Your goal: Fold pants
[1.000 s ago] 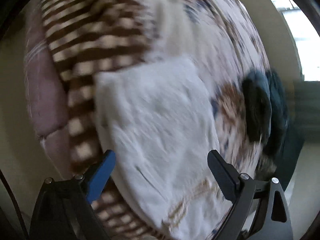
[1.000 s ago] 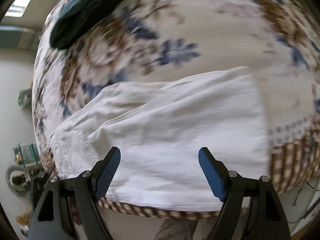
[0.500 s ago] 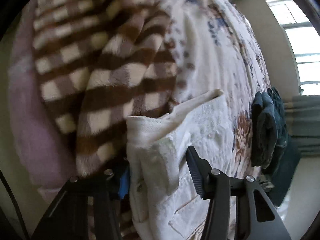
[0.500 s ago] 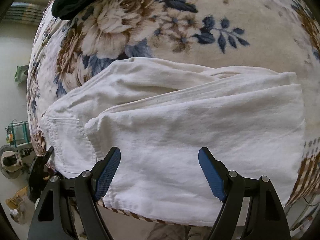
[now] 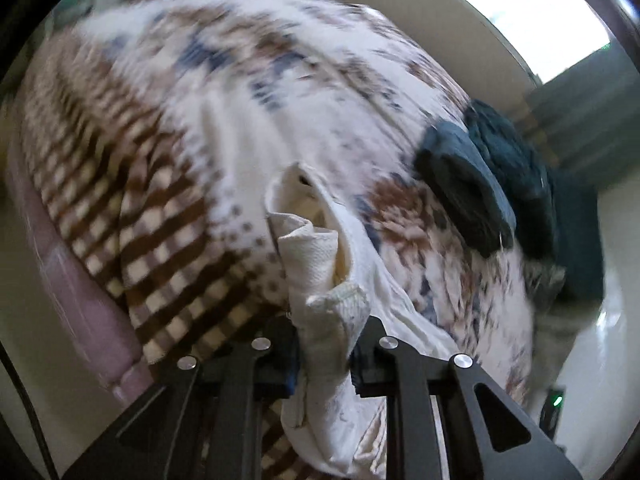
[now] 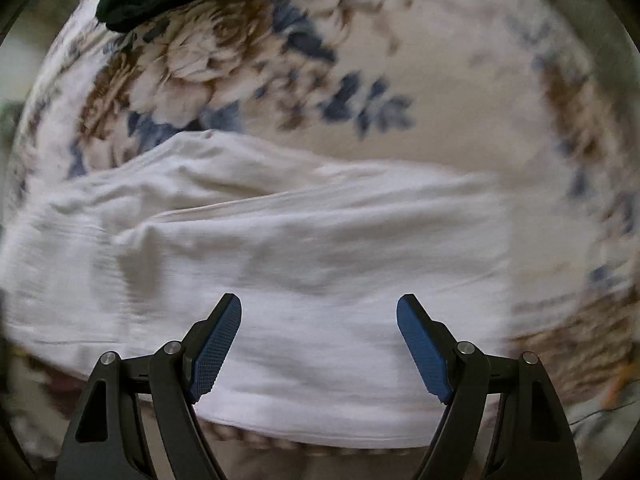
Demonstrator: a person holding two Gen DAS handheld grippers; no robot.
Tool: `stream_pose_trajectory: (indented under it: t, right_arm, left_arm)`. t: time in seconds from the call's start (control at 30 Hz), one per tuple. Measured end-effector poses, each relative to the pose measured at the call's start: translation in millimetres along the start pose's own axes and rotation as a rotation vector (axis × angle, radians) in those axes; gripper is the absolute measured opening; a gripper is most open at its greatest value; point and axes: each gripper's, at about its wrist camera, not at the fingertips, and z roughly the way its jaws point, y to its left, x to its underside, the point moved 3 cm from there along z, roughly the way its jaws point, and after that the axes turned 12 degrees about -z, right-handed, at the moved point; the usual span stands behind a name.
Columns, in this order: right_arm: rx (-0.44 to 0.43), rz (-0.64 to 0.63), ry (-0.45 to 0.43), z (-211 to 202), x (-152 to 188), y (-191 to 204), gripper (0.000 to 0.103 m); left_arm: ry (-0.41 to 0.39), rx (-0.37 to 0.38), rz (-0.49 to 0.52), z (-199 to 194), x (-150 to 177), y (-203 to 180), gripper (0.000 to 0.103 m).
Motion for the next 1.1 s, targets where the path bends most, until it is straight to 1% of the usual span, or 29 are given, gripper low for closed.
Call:
stream_pose_trajectory:
  t: [0.07,0.13,0.2,0.23,0.33,0.43,0.47,0.53,0.57,0.6,0.67,0.73,0.8,0.83,0.87,0.9,0.93,0.97,1.0,1.03,1.07,1.1]
  right_arm:
    - [0.048,-0.01,-0.018,-12,3,-8,0.082]
    - [0.05,0.008,-0.019,-18,7,-20,0.082]
    - [0.082,0.041,-0.008,-22,12,-40,0.082]
    - [0.119,0.061,0.007,-22,16,-55,0.082]
    - [0.223,0.135,0.035,-23,27,-99,0.082]
    - [0.289,0.205,0.042,-27,43,-145,0.082]
    - [0.3,0.238,0.049,-29,52,-167,0.082]
    - [0.311,0.281,0.056,-32,67,-194,0.082]
    - [0.311,0.31,0.056,-36,77,-212,0.082]
    - [0.303,0.329,0.055,-38,84,-225,0.082]
    - [0.313,0.359,0.057,-45,97,-251,0.082]
    - [0.309,0.374,0.051,-53,110,-268,0.082]
    - [0.248,0.402,0.048,-56,122,-281,0.082]
    - [0.183,0.42,0.039,-55,126,-286,0.082]
    - [0.124,0.431,0.03,-55,127,-286,0.082]
    - [0.067,0.436,0.018,-54,127,-285,0.082]
    - [0.008,0.434,0.004,-52,126,-281,0.082]
    - [-0.029,0.432,-0.005,-51,124,-278,0.082]
    - [-0.089,0.43,-0.017,-50,121,-273,0.082]
    - [-0.136,0.43,-0.025,-49,117,-267,0.082]
    - [-0.202,0.429,-0.039,-47,112,-259,0.082]
    - [-0.248,0.426,-0.047,-46,108,-253,0.082]
  left_arm:
    - [-0.001,0.017,0.05,-11,9,-26,0.016]
    - [-0.007,0.027,0.11,-19,19,-52,0.015]
    - [0.017,0.049,0.197,-24,38,-90,0.015]
    - [0.031,0.05,0.254,-25,52,-110,0.015]
    - [0.091,0.04,0.37,-21,89,-148,0.015]
    - [0.153,0.059,0.468,-12,135,-185,0.015]
    - [0.182,0.064,0.497,-6,152,-195,0.015]
    - [0.251,0.066,0.555,10,196,-212,0.015]
    - [0.274,0.066,0.578,16,210,-217,0.015]
    - [0.305,0.059,0.614,27,232,-221,0.015]
    - [0.387,0.018,0.69,58,282,-221,0.015]
    - [0.475,-0.045,0.737,89,319,-211,0.015]
    - [0.52,-0.113,0.786,107,342,-202,0.015]
    - [0.525,-0.137,0.806,110,349,-201,0.016]
    - [0.521,-0.149,0.814,109,350,-204,0.022]
    - [0.531,-0.155,0.816,106,350,-208,0.026]
    - [0.546,-0.161,0.819,102,348,-214,0.032]
    - [0.552,-0.171,0.835,98,347,-219,0.036]
    - [0.533,-0.177,0.853,93,343,-222,0.04]
    - [0.513,-0.172,0.866,86,341,-224,0.053]
    - [0.501,-0.169,0.861,78,335,-225,0.066]
    - [0.488,-0.174,0.85,73,327,-225,0.073]
